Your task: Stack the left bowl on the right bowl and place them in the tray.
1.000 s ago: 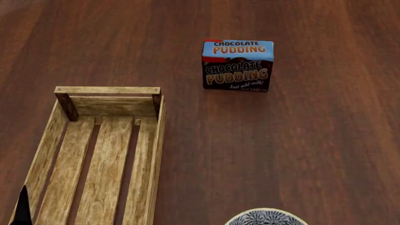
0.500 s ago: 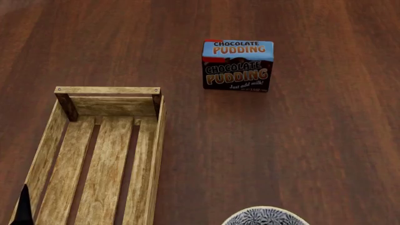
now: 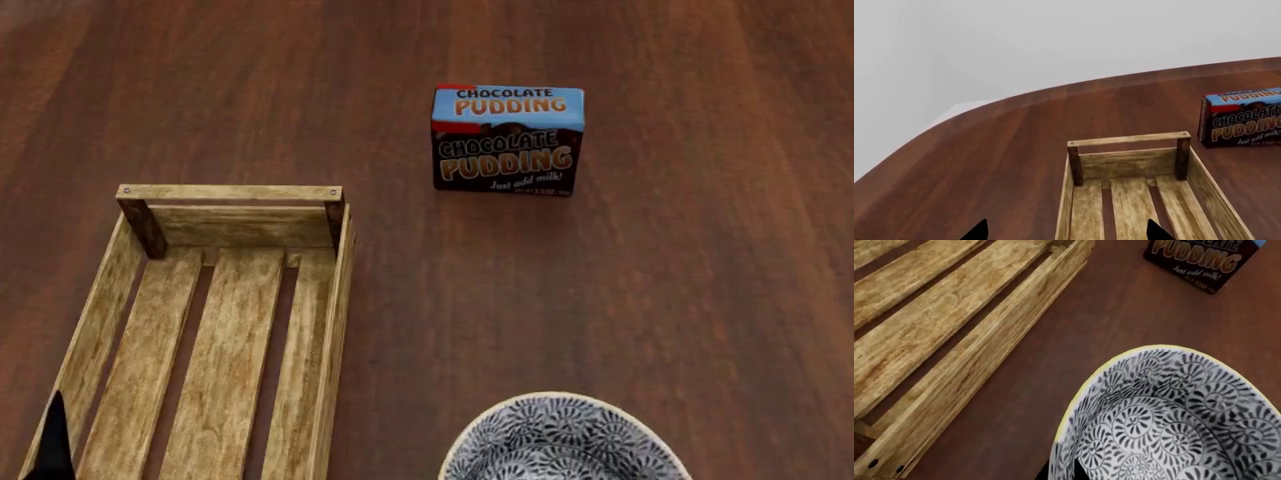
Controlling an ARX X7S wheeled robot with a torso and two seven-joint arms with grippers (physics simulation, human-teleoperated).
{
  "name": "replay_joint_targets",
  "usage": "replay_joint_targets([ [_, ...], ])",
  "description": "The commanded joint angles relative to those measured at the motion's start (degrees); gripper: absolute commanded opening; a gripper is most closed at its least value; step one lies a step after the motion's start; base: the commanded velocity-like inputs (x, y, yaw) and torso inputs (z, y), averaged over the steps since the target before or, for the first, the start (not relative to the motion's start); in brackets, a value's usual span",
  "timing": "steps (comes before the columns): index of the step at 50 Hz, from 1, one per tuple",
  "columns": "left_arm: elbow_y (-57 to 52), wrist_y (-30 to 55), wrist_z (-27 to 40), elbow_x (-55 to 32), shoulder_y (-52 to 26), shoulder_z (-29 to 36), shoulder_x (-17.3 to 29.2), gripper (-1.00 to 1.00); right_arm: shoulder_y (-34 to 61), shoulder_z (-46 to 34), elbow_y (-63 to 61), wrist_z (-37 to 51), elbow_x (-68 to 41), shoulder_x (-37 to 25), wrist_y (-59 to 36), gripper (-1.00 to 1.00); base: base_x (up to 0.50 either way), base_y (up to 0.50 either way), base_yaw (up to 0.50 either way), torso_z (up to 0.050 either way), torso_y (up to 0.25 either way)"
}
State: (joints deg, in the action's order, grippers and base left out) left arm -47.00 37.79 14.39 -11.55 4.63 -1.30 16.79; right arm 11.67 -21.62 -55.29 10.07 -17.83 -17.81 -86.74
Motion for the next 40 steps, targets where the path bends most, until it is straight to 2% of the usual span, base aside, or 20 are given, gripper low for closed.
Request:
replay_joint_targets([
  [1,0.4,-0.8,0.1,-0.2,0.5,0.1,0.1,1.00,7.8,8.9,-0.2,32.1,-43.0,-7.6,-3.2,-1.00,0.00,0.00,0.00,0.000,0.000],
  [5,0.6,-1.0,0.3,-0.3,0.5,0.1,0.2,1.00,12.2,10.5,2.9,46.8,-60.9,-11.2,-2.9,-1.00,0.00,0.00,0.00,0.000,0.000],
  [11,0.6,-1.0,0.4,-0.5,0.5,0.1,0.2,1.00,15.8,9.5,6.0,57.5,-72.8,-15.4,-1.1,-1.00,0.00,0.00,0.00,0.000,0.000],
  [29,0.2,-0.4,1.0,-0.7,0.1,0.8,0.6,1.00,19.2,9.7,7.2,69.7,-87.1,-28.7,5.8,-1.00,0.00,0.00,0.00,0.000,0.000],
  [40,-1.4,1.4,1.5,-1.0,-0.7,1.3,1.0,1.00,17.1,14.0,6.3,70.0,-89.8,-34.9,9.1,-1.00,0.00,0.00,0.00,0.000,0.000],
])
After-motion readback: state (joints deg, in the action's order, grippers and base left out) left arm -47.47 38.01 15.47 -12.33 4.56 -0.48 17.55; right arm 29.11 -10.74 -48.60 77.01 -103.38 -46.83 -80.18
